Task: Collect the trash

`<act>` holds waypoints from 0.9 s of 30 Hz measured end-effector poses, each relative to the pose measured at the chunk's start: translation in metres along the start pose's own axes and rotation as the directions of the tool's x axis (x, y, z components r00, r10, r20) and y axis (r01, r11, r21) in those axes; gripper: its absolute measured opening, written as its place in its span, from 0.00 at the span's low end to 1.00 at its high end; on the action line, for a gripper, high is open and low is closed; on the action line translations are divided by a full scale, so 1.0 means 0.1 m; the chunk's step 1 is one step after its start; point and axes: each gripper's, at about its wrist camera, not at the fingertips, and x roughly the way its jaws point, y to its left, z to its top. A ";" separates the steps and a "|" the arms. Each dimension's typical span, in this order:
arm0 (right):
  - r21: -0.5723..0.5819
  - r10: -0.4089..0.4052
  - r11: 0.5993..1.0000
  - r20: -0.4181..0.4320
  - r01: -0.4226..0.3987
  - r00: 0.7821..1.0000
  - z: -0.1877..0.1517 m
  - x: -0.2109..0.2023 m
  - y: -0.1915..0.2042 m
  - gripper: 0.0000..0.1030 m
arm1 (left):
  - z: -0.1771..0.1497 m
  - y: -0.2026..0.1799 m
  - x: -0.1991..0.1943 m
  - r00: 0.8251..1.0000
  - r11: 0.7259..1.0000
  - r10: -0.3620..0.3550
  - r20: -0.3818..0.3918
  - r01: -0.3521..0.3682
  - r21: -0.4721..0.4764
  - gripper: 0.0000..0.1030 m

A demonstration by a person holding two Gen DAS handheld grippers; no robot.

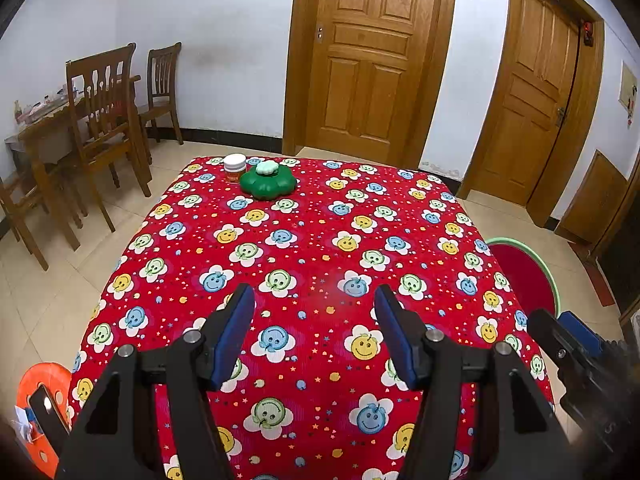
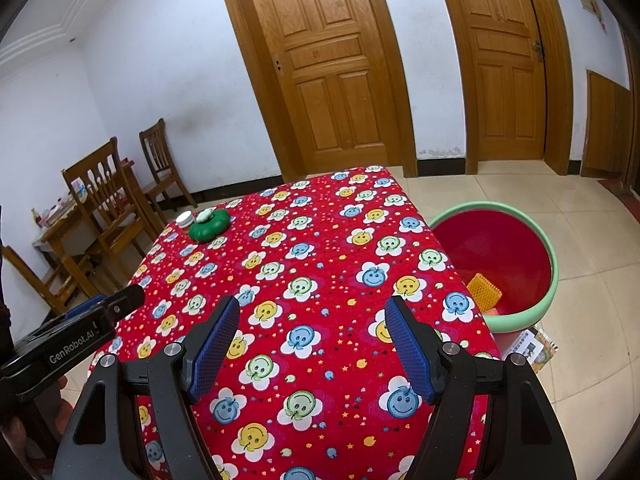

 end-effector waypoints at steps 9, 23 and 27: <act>0.001 0.000 1.000 0.000 0.000 1.000 0.01 0.00 0.00 0.74 | 0.00 0.00 0.00 1.000 1.000 0.000 0.001 0.000 0.000 0.60; 0.001 0.000 1.000 -0.001 0.000 1.000 0.01 0.00 0.00 0.74 | 0.01 0.02 0.00 1.000 1.000 0.001 0.000 -0.001 -0.003 0.60; 0.002 0.000 1.000 -0.001 0.000 1.000 0.01 0.00 0.00 0.74 | 0.01 0.03 0.00 1.000 1.000 0.001 0.000 -0.001 -0.003 0.60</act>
